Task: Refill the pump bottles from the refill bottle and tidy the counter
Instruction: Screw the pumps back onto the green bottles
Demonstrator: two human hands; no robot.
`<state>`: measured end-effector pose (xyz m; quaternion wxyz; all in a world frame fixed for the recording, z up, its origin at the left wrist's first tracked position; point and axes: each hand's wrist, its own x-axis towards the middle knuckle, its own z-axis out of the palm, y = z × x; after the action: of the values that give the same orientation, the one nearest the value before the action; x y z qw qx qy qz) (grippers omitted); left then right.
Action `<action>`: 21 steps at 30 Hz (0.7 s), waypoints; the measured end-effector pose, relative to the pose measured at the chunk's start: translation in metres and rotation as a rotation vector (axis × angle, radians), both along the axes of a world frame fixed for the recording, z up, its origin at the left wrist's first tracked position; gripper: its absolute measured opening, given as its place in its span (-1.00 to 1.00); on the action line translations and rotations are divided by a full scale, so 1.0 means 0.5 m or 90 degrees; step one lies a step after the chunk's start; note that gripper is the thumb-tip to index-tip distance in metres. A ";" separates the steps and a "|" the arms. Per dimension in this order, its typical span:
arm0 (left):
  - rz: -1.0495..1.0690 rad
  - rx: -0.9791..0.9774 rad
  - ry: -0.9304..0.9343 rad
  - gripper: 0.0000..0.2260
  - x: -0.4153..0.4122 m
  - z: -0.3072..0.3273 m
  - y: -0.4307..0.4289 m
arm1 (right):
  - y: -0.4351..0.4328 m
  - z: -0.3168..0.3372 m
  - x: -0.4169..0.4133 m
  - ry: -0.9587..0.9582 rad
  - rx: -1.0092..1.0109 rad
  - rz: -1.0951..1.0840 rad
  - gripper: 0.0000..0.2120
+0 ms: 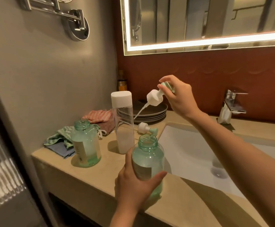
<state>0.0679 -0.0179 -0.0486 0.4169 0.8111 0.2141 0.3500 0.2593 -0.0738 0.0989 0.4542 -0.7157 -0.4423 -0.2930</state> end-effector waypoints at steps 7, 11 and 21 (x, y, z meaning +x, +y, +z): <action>-0.008 -0.004 0.000 -0.13 0.000 -0.002 0.000 | -0.080 0.103 -0.028 -0.094 0.110 -0.018 -0.69; -0.010 -0.012 0.019 -0.09 -0.001 0.002 -0.004 | -0.105 0.154 -0.072 -0.104 0.169 0.037 -0.69; -0.039 -0.007 0.011 -0.19 -0.001 0.004 0.000 | -0.083 0.179 -0.200 -0.138 0.062 0.172 -0.73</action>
<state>0.0672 -0.0179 -0.0465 0.4298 0.8182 0.1946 0.3285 0.1594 -0.1155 0.1882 0.4734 -0.5911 -0.5658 -0.3260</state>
